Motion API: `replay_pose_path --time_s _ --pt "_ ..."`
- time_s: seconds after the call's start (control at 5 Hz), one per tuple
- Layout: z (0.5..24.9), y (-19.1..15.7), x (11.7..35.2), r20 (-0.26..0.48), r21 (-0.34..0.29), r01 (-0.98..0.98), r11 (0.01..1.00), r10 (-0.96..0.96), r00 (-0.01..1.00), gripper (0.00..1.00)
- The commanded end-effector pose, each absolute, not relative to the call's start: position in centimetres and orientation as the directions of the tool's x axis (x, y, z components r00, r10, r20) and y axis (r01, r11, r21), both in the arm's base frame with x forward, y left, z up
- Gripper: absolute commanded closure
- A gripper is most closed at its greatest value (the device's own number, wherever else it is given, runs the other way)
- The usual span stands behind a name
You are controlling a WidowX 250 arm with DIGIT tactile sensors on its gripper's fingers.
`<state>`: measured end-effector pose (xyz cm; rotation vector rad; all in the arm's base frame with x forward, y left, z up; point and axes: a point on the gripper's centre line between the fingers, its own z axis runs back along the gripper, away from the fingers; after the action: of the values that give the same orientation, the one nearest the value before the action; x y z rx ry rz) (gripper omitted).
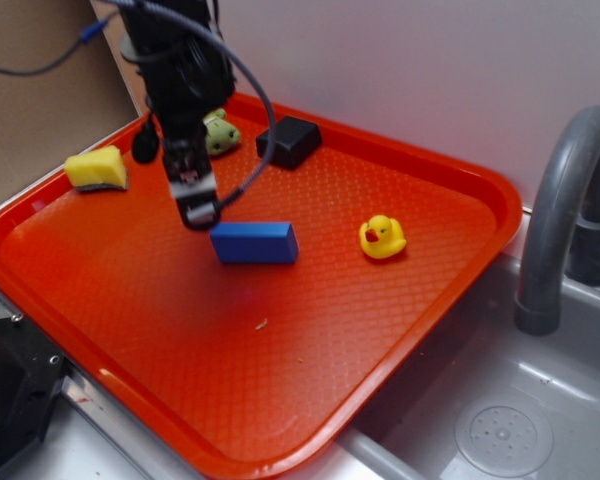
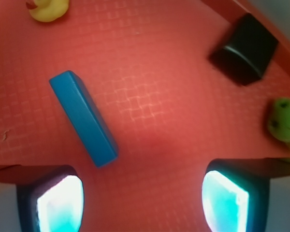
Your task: Grab the blue block.
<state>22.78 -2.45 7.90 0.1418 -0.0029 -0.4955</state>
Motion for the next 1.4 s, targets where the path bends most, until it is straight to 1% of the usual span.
replay_pose_path --time_s 0.0,0.2,0.4,0.8,1.0,1.2 --pt "7.2 -5.1 23.2 0.01 0.126 0.591 0.796 -0.597 0.802 0.0" --pt "5.7 -4.2 25.0 -0.023 0.135 0.591 0.795 -0.594 0.804 0.0" --pt "2.9 -4.5 25.2 -0.044 0.107 0.622 0.776 -0.621 0.783 1.0" --pt "2.6 -4.3 25.2 -0.067 0.128 0.593 0.795 -0.589 0.805 1.0" --pt "6.3 -3.8 24.9 -0.078 0.127 0.48 0.868 -0.474 0.877 1.0" --pt "11.2 -2.2 23.3 0.0 0.043 0.247 0.968 -0.248 0.969 1.0"
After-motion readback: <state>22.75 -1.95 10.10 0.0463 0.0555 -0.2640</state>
